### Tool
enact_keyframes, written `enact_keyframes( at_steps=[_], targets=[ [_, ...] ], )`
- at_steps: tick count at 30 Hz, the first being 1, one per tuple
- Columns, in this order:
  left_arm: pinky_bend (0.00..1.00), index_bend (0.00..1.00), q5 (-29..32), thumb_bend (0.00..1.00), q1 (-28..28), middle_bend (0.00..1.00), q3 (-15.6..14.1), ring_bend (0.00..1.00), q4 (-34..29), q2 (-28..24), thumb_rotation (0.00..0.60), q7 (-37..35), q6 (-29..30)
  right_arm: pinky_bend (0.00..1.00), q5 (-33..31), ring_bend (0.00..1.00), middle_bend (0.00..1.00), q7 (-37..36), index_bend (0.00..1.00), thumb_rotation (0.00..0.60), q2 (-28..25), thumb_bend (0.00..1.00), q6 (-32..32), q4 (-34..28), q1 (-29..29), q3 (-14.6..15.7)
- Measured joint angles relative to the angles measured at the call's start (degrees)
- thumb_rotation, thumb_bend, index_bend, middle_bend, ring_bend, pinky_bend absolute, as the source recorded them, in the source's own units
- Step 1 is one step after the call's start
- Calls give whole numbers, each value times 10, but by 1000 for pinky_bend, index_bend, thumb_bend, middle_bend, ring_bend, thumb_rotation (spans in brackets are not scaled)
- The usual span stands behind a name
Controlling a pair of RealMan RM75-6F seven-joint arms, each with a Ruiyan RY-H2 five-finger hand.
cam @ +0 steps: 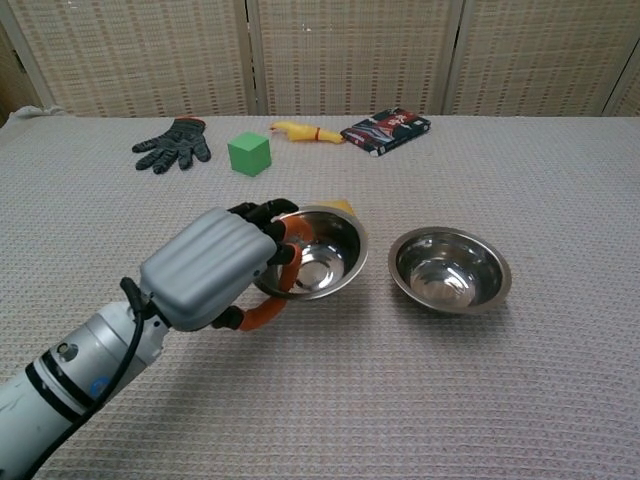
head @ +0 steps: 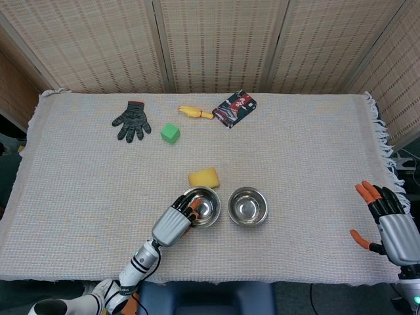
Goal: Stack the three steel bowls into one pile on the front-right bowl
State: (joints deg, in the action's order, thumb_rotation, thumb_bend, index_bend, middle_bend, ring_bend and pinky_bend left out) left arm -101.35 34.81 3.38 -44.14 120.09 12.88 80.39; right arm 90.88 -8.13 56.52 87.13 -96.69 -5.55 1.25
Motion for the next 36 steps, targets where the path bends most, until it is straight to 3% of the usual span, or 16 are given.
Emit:
enact_keyframes(
  at_steps=[7,16,20,23,26,36],
  targets=[
    [273,707,2,413,46,233,25,117,-17,4,600,1,-6,0,-3,0,0,-18,0,600,-6,151,9,2,6,-9],
    [270,633,23,413,132,209,64,111,-34,25,600,40,-101,0,-19,0,0,-45,0,600,-16,151,29,6,19,-25],
    [265,474,42,414,162,183,77,96,-19,41,600,67,-142,0,-20,0,0,-49,0,600,-18,152,33,7,23,-28],
    [263,156,48,414,166,134,78,66,-17,44,600,76,-148,0,-20,0,0,-51,0,600,-18,152,34,8,24,-30],
    [260,13,55,413,166,94,80,50,-27,43,600,86,-149,0,-21,0,0,-55,0,600,-20,152,36,9,27,-32],
    [253,0,77,413,150,77,72,38,-141,5,600,146,-152,0,-18,0,0,-54,0,600,-20,152,37,11,30,-37]
  ],
)
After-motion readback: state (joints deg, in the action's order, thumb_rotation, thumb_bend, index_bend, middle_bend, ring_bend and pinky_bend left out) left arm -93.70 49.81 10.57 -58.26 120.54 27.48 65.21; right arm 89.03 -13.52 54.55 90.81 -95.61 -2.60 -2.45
